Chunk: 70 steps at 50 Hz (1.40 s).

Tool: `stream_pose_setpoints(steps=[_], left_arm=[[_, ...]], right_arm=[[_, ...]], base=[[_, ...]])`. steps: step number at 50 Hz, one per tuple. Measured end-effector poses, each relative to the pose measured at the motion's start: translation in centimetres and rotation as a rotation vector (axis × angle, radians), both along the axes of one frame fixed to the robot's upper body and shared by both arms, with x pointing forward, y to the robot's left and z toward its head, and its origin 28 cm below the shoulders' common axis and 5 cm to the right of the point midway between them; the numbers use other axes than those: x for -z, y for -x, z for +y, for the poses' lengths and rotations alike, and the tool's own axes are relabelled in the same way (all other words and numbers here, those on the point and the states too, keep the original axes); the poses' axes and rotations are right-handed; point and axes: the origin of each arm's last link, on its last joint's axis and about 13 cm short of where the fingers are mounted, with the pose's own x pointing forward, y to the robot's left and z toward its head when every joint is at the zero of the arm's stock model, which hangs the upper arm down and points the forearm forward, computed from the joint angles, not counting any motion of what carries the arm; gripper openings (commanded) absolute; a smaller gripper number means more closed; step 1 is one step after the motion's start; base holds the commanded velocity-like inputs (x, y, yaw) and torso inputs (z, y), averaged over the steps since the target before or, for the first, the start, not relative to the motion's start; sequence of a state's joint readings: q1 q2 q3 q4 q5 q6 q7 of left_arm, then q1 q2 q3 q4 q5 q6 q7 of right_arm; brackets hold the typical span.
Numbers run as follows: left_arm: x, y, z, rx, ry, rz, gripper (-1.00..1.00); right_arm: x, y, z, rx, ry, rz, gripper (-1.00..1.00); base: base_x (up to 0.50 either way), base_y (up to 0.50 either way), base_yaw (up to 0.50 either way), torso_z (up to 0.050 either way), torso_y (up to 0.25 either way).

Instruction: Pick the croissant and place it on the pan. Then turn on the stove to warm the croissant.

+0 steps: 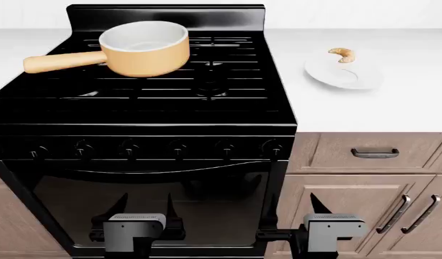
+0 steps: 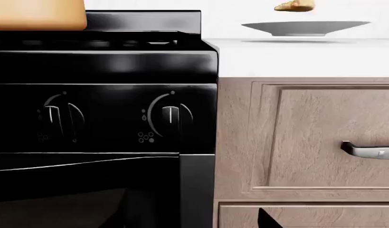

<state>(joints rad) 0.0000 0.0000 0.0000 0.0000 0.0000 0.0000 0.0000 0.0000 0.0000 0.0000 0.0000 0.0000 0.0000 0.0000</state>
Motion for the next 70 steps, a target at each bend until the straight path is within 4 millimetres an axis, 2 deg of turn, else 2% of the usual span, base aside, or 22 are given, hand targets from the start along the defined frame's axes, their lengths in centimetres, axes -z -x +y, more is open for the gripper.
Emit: stream_pose_setpoints(steps=[20,47,57,70], left_arm=[[-0.13,0.2,-0.1,0.024,-0.003,-0.011,1.0],[-0.23,0.27,-0.14,0.014,-0.005,-0.025,1.0],[-0.38,0.32,-0.26,0.012,-0.023,-0.046,1.0],[-0.47,0.25,-0.23,0.015,-0.032,-0.066,1.0]], right_arm=[[0.15,0.05,0.24,-0.005,0.012,0.001,1.0],[0.3,0.04,0.22,-0.004,0.022,0.001,1.0],[0.38,0.04,0.22,-0.004,0.034,0.004,1.0],[0.52,0.04,0.26,-0.008,0.039,0.005,1.0]], base=[[0.0,-0.01,0.0,0.0,0.0],[0.0,-0.49,0.0,0.0,0.0],[0.0,0.0,0.0,0.0,0.0],[0.0,0.0,0.0,0.049,0.0]])
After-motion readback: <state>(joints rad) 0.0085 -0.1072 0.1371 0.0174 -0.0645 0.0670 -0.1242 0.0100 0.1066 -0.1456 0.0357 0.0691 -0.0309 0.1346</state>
